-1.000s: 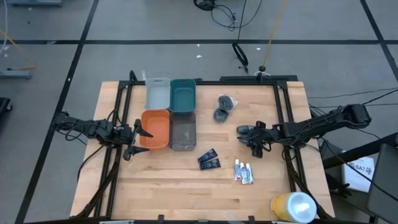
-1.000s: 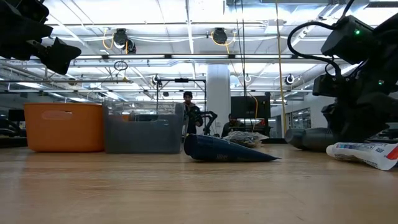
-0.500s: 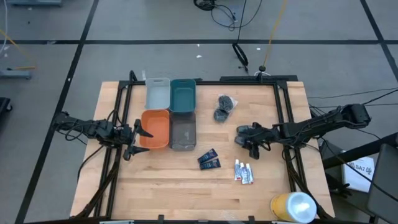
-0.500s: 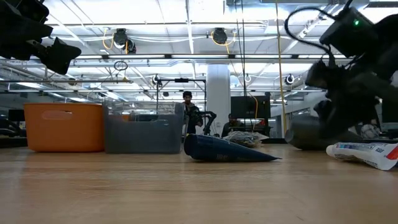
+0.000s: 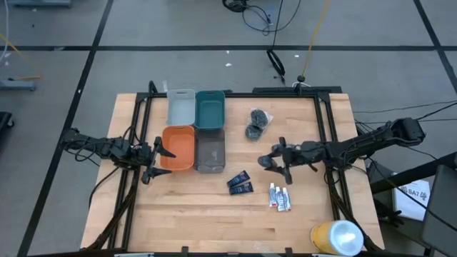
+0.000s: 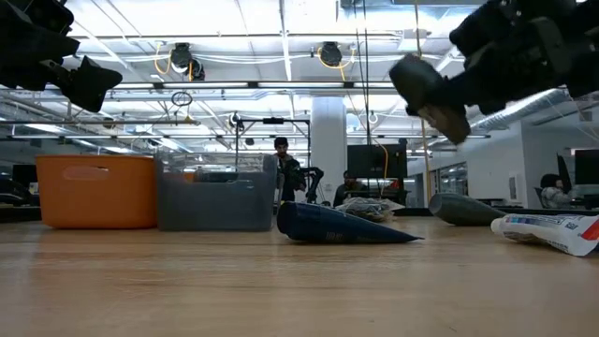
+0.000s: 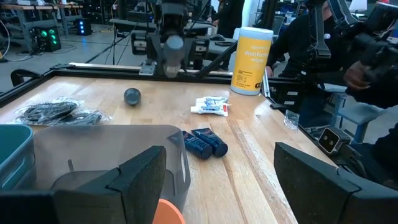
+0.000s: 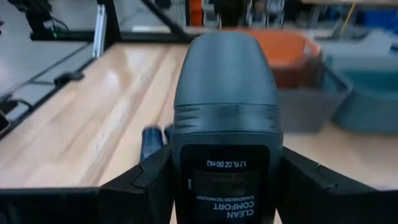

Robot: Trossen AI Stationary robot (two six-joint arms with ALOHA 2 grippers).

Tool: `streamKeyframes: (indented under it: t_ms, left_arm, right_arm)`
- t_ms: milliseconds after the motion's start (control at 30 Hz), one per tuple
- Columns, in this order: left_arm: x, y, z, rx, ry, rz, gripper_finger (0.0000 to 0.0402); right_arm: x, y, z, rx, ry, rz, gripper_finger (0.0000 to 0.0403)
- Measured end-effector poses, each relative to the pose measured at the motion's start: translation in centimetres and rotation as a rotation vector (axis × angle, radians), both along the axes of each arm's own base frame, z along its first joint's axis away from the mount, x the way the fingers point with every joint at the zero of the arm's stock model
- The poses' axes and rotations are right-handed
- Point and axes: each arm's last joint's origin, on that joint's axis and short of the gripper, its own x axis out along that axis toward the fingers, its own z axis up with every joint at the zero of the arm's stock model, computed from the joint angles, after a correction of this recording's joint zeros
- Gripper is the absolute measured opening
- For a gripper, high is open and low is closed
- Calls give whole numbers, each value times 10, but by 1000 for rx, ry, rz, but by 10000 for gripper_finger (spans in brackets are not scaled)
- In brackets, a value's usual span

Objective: Pick & Place Travel size toiletries
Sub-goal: Put the bottom black deodorant into the gray bin

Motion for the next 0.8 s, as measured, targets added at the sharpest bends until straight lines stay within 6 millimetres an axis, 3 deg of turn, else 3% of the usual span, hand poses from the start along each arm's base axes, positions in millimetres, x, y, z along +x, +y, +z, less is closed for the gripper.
streamKeyframes:
  t_ms: [333,467,667,800]
  left_arm:
    - [0,0,8,31,-95,-1,294]
    - [1,0,9,-44,-83,16,294]
    - [3,7,9,-144,-82,277,294]
    - [2,11,19,-235,-184,416,294]
  right_arm:
    - [2,0,11,-31,-116,7,200]
    - [2,0,11,-31,-122,6,200]
    - [2,0,13,-36,-134,-1,200]
    - [2,-1,13,-51,-134,-19,200]
